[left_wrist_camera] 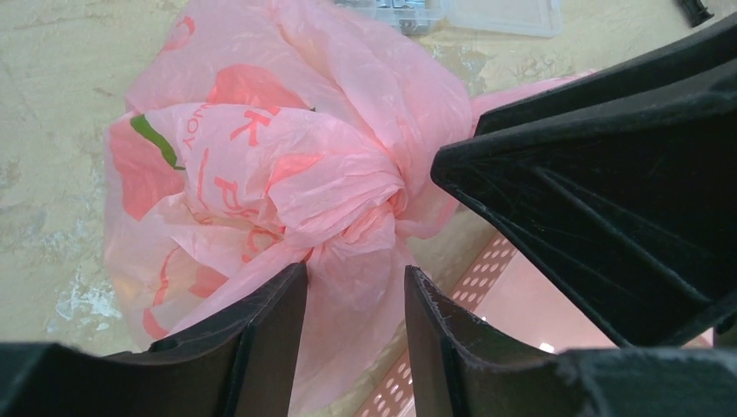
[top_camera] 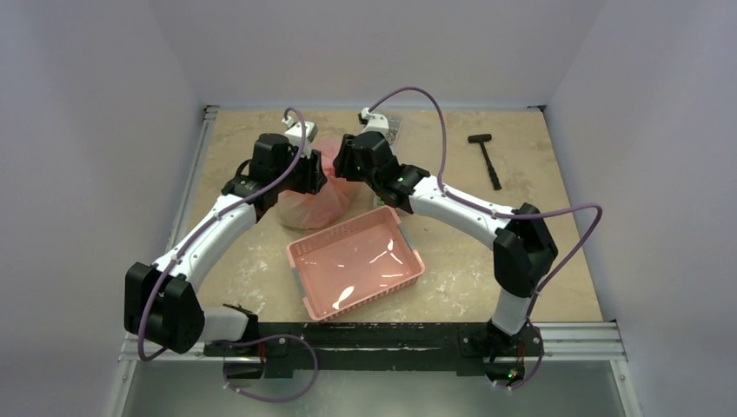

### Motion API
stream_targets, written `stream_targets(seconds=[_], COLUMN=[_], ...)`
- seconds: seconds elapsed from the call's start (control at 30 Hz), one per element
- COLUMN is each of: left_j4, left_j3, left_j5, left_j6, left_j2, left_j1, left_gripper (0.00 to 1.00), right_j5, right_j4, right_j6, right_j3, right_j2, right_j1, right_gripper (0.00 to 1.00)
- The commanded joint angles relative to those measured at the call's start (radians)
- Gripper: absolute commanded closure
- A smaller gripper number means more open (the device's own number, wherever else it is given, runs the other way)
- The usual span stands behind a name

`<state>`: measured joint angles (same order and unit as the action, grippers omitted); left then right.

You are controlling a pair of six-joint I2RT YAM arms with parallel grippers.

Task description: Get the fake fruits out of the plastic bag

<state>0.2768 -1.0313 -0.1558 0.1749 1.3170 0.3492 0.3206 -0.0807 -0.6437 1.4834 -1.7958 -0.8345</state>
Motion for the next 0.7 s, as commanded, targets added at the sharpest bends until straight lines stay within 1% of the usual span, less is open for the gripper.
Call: stream_targets(seconds=[0.0, 0.1, 0.23, 0.37, 0.4, 0.43, 0.5, 0.53, 0.67], left_j4=[0.021, 0.061, 0.007, 0.070, 0.070, 0.067, 0.081, 0.094, 0.104], left_j3=[-0.106, -0.129, -0.055, -0.108, -0.112, -0.115, -0.129, -0.138, -0.139], left_j5=[0.004, -0.009, -0.028, -0.052, -0.063, -0.071, -0.069, -0.068, -0.085], left_j6=[0.014, -0.017, -0.031, -0.039, -0.036, -0.033, -0.032, -0.034, -0.047], left_j2=[0.029, 0.066, 0.071, 0.117, 0.130, 0.140, 0.161, 0.166, 0.156], left_j1=[0.005, 0.011, 0.012, 0.013, 0.013, 0.013, 0.013, 0.013, 0.013], left_gripper=[0.57, 0.57, 0.53, 0.56, 0.58, 0.63, 0.83, 0.88, 0.96], right_j5=[-0.052, -0.063, -0.092, -0.096, -0.098, -0.104, -0.124, -0.130, -0.139], right_j4=[0.056, 0.042, 0.019, 0.010, 0.010, 0.010, 0.000, -0.003, -0.007], right_j6=[0.017, 0.019, 0.021, 0.022, 0.022, 0.021, 0.017, 0.016, 0.009], right_j3=[-0.035, -0.033, -0.025, -0.033, -0.036, -0.035, -0.029, -0.028, -0.031], right_j2=[0.068, 0.075, 0.082, 0.090, 0.090, 0.088, 0.077, 0.076, 0.067], right_j1=[0.009, 0.009, 0.009, 0.012, 0.014, 0.016, 0.022, 0.022, 0.022], right_gripper=[0.62, 0.62, 0.61, 0.60, 0.60, 0.59, 0.59, 0.59, 0.59])
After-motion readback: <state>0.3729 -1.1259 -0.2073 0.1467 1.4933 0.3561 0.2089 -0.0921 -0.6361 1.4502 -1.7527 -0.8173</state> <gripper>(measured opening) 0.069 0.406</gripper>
